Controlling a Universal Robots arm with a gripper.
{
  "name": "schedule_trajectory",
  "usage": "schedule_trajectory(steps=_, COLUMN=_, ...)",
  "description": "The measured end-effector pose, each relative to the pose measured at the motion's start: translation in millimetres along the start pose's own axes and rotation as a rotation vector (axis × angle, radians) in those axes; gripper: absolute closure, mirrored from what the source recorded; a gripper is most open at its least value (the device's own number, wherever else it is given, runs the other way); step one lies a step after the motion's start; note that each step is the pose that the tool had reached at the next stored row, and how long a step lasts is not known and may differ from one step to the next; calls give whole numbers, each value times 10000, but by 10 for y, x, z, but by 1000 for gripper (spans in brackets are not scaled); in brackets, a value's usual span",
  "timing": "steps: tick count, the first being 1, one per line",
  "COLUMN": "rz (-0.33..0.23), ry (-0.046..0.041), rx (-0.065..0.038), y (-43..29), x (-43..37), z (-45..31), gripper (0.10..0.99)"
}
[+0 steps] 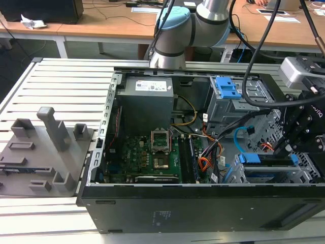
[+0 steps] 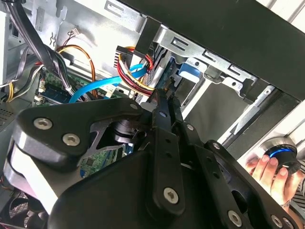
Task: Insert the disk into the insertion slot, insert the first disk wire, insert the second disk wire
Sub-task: 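Insert the first disk wire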
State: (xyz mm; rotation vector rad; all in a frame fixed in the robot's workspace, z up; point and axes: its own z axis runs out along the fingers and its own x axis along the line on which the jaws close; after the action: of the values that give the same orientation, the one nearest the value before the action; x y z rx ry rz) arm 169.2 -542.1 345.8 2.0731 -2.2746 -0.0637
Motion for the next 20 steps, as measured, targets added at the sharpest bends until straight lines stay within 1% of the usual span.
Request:
schedule_trajectory(steps=2, rz=-30, ry=-1, rx=-1, y=2, x=1, z=-23, gripper=925)
schedule_trajectory(steps=3, rz=-55, ry=-151, rx=-15, y=-1, x=15, z=-21, gripper=925)
schedule_trajectory(steps=4, rz=-71, ry=-185, rx=-19, y=-2, x=18, z=-16, gripper=925)
schedule_trajectory(steps=9, rz=-126, ry=-186, rx=-28, y=-16, x=29, z=-1, gripper=925)
schedule_trajectory(steps=15, rz=-147, ry=-214, rx=-37, y=-26, x=44, z=19, gripper=925)
schedule_trajectory(steps=16, rz=-150, ry=-223, rx=-38, y=-26, x=46, z=17, gripper=925)
schedule_trajectory(steps=17, rz=-156, ry=-284, rx=-43, y=-28, x=56, z=18, gripper=925)
schedule_trajectory(steps=18, rz=-157, ry=-307, rx=-45, y=-29, x=73, z=23, gripper=925)
schedule_trajectory(steps=20, rz=-157, ry=-311, rx=-46, y=-32, x=81, z=43, gripper=925)
